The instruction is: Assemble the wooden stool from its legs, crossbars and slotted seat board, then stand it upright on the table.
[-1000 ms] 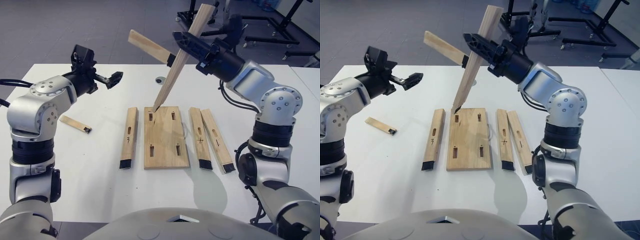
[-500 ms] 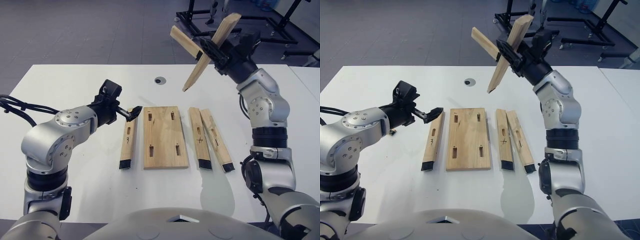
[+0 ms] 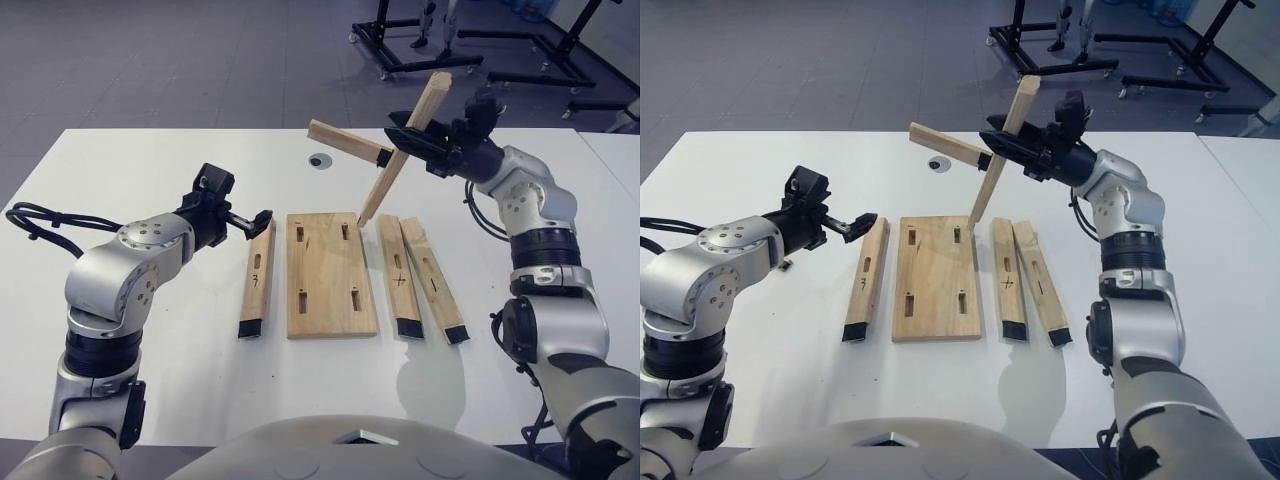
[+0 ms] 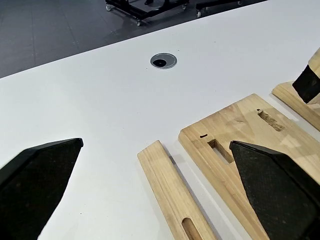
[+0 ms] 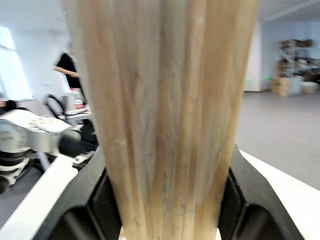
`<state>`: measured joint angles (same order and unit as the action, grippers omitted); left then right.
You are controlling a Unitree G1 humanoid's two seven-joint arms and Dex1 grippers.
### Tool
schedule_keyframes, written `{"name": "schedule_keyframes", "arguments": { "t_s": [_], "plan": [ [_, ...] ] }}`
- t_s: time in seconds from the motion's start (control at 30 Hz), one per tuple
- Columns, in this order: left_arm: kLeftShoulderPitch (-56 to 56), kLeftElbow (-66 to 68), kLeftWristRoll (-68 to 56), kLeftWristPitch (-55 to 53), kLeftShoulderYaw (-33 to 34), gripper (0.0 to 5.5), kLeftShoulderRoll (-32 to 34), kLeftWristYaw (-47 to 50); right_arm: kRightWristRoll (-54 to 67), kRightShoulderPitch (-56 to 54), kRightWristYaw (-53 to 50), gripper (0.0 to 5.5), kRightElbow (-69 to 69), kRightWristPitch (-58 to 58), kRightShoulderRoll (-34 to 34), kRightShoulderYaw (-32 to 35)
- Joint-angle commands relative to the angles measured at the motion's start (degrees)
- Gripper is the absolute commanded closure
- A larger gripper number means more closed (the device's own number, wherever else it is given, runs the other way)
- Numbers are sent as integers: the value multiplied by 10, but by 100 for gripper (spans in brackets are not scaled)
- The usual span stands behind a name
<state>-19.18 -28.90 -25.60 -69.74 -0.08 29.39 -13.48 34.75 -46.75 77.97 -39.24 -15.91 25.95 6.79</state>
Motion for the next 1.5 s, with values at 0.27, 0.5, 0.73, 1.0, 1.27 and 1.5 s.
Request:
{"name": "schedule_keyframes", "arguments": {
  "t_s": [0.27, 0.5, 0.73, 1.0, 1.27, 1.5],
  "plan": [
    [-8, 30, 9, 15, -30, 10, 24, -57, -38, -37, 143, 345, -126, 92, -29, 4],
    [-12, 32, 16, 15, -41, 10, 30, -76, -73, -44, 145, 345, -201, 190, -43, 5],
    [58, -125, 24, -18, -122, 10, 97, -88, -72, -70, 142, 345, -209, 203, -50, 37],
    [87, -73, 79, 29, -188, 10, 64, -51, -71, -88, 136, 345, -199, 186, -71, 56],
    [96, -111, 46, -42, -175, 10, 41, -63, -72, -106, 130, 345, -184, 165, -99, 56],
    [119, -109, 61, -50, -206, 10, 57, -47, -72, -116, 124, 345, -182, 159, -102, 58]
  ]
}}
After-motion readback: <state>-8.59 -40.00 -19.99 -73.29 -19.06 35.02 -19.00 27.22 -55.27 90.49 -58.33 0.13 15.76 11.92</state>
